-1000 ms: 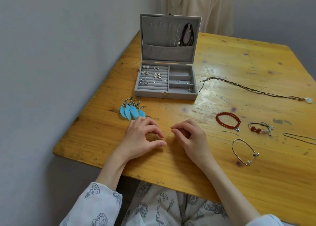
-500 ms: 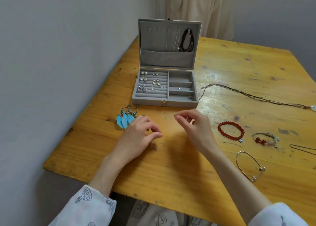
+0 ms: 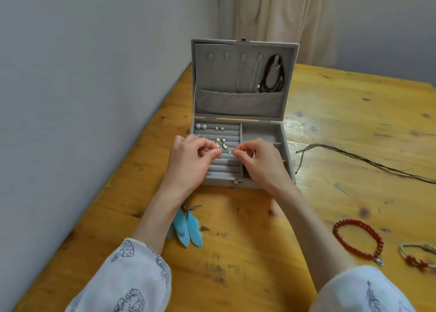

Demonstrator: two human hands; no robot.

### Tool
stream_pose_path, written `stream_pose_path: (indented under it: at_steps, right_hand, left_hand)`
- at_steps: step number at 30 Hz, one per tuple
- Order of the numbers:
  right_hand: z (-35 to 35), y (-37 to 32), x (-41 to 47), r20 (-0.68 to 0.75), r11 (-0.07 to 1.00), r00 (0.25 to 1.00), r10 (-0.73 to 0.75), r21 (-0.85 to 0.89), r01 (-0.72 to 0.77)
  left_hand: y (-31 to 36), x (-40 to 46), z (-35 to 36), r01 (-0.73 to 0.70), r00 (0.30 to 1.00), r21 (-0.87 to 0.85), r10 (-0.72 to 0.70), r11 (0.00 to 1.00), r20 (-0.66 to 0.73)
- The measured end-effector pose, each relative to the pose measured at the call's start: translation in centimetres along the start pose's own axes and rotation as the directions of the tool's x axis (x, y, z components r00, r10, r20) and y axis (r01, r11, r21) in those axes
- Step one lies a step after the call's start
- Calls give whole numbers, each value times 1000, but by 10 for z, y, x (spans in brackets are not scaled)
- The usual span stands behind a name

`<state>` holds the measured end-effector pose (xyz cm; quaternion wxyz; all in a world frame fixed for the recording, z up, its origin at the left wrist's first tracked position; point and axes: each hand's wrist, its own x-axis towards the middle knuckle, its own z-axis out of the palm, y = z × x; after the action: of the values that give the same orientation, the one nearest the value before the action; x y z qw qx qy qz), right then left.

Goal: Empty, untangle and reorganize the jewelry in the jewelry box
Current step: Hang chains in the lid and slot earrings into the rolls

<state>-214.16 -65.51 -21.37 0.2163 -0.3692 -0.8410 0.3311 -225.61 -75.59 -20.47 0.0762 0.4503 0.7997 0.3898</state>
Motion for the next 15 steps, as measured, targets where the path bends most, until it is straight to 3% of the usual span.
stream_pose_path:
  at_steps: [5, 9, 15]
  right_hand:
    - [4, 0, 3, 9, 998, 1000, 25, -55, -24]
    - [6, 2, 1, -19, 999, 1000, 11, -48, -12]
    - [9, 6, -1, -82, 999, 997, -16, -43, 13]
  left_hand:
    - [-2, 12, 17, -11, 1000, 82, 12, 997, -9]
    - [-8, 11, 22, -86, 993, 190, 99, 978, -62]
    - [-9, 11, 25, -156, 985, 258, 168, 954, -28]
